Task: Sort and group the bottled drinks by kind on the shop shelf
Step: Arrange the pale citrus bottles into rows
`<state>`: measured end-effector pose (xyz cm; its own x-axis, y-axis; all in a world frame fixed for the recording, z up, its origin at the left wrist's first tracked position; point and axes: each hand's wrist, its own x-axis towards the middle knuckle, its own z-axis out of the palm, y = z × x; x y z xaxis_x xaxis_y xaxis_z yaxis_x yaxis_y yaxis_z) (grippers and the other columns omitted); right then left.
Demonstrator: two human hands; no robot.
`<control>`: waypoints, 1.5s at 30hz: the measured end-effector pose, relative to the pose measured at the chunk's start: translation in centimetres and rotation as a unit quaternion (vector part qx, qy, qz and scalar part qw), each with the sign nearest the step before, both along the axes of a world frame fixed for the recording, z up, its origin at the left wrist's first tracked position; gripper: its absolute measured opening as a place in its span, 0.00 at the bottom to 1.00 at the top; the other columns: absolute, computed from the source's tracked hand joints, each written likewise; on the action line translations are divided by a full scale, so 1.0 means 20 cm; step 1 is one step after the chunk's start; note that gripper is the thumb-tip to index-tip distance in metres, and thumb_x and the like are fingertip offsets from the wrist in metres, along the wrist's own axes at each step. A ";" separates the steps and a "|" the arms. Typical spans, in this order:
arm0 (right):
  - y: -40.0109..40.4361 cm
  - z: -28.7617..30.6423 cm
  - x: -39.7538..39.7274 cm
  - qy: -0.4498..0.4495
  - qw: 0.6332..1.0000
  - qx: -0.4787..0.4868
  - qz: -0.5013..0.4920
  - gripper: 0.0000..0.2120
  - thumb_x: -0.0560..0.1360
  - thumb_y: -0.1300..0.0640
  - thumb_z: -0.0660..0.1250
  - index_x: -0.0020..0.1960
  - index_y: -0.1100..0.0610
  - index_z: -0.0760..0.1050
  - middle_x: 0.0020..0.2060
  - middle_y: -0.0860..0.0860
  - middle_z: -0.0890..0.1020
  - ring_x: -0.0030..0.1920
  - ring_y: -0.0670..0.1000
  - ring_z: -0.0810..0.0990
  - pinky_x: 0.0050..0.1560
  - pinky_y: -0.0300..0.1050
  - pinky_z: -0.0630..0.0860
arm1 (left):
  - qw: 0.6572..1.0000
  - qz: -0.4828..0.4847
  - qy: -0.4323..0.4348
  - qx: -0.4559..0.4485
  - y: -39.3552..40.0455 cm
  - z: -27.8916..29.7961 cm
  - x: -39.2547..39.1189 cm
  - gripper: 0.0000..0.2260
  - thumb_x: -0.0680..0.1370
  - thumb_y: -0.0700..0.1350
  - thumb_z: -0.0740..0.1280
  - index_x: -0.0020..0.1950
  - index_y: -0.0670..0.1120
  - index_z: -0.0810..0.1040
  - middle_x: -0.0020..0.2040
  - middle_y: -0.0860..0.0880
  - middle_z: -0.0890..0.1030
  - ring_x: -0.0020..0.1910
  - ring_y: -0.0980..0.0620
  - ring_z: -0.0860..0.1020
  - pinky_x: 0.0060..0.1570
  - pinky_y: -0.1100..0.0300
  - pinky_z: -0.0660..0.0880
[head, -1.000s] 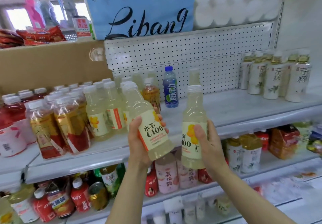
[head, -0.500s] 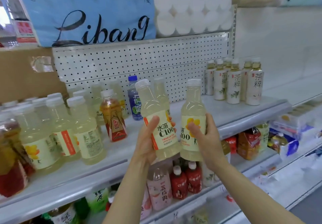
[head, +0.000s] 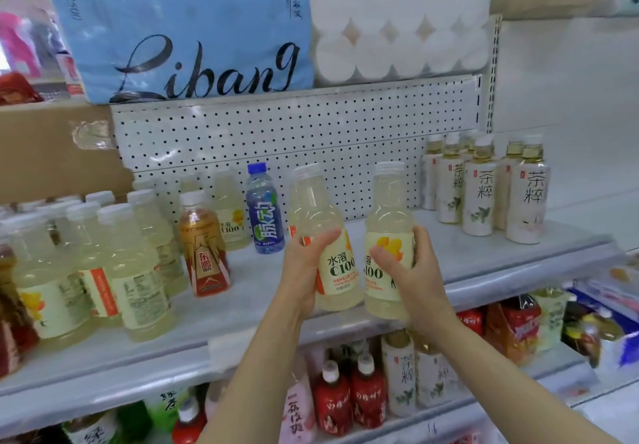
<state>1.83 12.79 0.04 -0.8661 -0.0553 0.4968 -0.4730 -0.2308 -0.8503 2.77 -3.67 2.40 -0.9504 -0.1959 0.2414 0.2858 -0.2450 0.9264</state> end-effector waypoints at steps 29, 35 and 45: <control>-0.24 -0.06 -0.51 0.042 0.990 0.099 0.086 0.33 0.70 0.62 0.77 0.68 0.53 0.62 0.56 0.48 0.79 0.53 0.44 0.80 0.48 0.31 0.74 | 0.926 0.307 0.049 -0.216 -0.09 -0.15 -0.11 0.28 0.71 0.41 0.79 0.63 0.59 0.68 0.58 0.51 0.82 0.56 0.55 0.82 0.55 0.59 0.79; -0.25 -0.04 -0.60 0.054 0.988 0.142 0.028 0.32 0.71 0.62 0.75 0.68 0.55 0.60 0.58 0.52 0.74 0.57 0.53 0.77 0.53 0.41 0.71 | 0.934 0.256 0.040 -0.246 -0.10 -0.17 -0.16 0.29 0.70 0.49 0.78 0.66 0.58 0.68 0.62 0.49 0.79 0.60 0.55 0.80 0.61 0.52 0.78; -0.23 -0.04 -0.49 0.183 0.935 0.238 -0.189 0.44 0.71 0.45 0.75 0.76 0.61 0.57 0.72 0.59 0.65 0.72 0.59 0.63 0.72 0.54 0.59 | 0.930 0.213 0.038 -0.298 -0.15 -0.13 -0.12 0.27 0.73 0.45 0.78 0.61 0.64 0.66 0.62 0.53 0.77 0.57 0.63 0.78 0.56 0.64 0.75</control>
<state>-7.89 8.10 -0.70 -0.6459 -0.0693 0.7603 -0.7228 0.3759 -0.5798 0.42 -6.65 -0.17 -0.7937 -0.3603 0.4901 0.3091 0.4551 0.8351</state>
